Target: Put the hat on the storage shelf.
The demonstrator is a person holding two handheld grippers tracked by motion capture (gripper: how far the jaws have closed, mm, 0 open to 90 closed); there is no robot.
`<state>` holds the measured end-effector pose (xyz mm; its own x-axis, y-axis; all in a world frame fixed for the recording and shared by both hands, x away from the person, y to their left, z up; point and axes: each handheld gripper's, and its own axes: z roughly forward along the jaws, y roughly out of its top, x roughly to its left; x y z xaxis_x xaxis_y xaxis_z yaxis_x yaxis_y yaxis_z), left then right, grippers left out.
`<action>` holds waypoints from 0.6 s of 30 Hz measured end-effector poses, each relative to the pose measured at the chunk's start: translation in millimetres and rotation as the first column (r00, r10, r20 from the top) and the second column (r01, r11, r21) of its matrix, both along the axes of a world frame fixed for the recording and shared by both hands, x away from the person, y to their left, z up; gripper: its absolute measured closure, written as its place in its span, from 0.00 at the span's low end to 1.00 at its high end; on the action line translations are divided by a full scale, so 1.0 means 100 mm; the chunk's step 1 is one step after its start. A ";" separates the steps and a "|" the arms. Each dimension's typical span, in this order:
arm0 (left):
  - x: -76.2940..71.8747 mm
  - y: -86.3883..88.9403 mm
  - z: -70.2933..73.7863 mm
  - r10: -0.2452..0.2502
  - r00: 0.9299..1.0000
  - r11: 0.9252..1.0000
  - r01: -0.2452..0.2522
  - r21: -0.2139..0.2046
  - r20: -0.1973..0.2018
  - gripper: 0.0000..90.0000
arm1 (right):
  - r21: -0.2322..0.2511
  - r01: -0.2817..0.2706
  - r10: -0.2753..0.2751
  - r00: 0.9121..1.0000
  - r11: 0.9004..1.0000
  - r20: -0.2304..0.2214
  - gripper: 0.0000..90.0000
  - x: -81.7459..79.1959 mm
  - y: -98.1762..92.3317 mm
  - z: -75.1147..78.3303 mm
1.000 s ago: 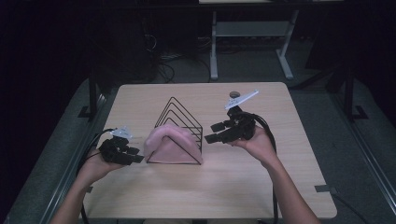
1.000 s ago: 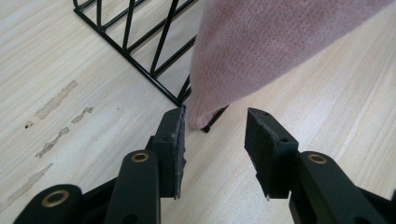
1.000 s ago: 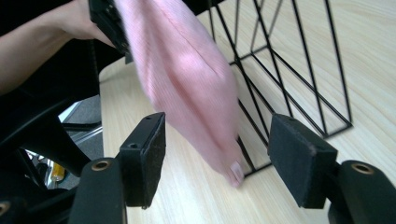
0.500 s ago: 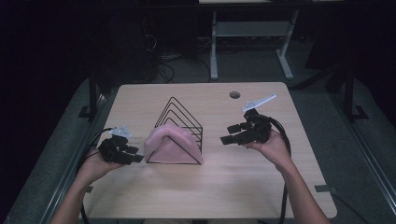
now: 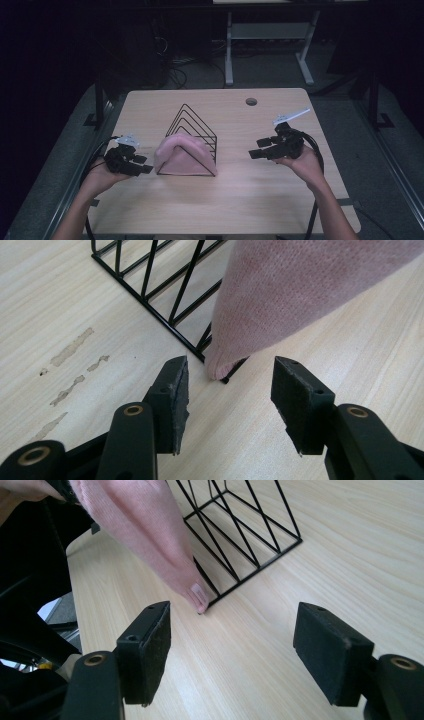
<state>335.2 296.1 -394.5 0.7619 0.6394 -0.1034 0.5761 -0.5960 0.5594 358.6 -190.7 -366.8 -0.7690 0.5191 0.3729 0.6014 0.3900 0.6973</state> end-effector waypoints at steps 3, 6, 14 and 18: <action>0.00 0.00 0.00 0.000 1.000 1.000 0.000 0.000 0.000 0.53 | 0.001 0.011 -0.011 1.000 1.000 -0.004 0.34 -0.02 -0.06 -0.01; -0.01 0.00 0.00 0.003 1.000 1.000 -0.003 -0.002 0.001 0.52 | 0.000 0.027 -0.027 1.000 1.000 -0.009 0.34 -0.04 -0.13 -0.03; -0.02 0.02 0.00 0.012 1.000 1.000 -0.012 0.001 0.000 0.50 | -0.004 0.071 -0.071 0.997 0.997 -0.022 0.32 -0.11 -0.32 -0.13; -0.02 0.02 0.00 0.018 1.000 1.000 -0.018 0.000 -0.001 0.48 | -0.008 0.086 -0.086 0.996 0.996 -0.027 0.32 -0.14 -0.38 -0.18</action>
<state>333.0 298.1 -394.7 0.7501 0.6531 -0.1042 0.5874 -0.5855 0.5587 344.9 -228.8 -385.0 -0.7111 0.5855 0.3893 0.6516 0.3409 0.6777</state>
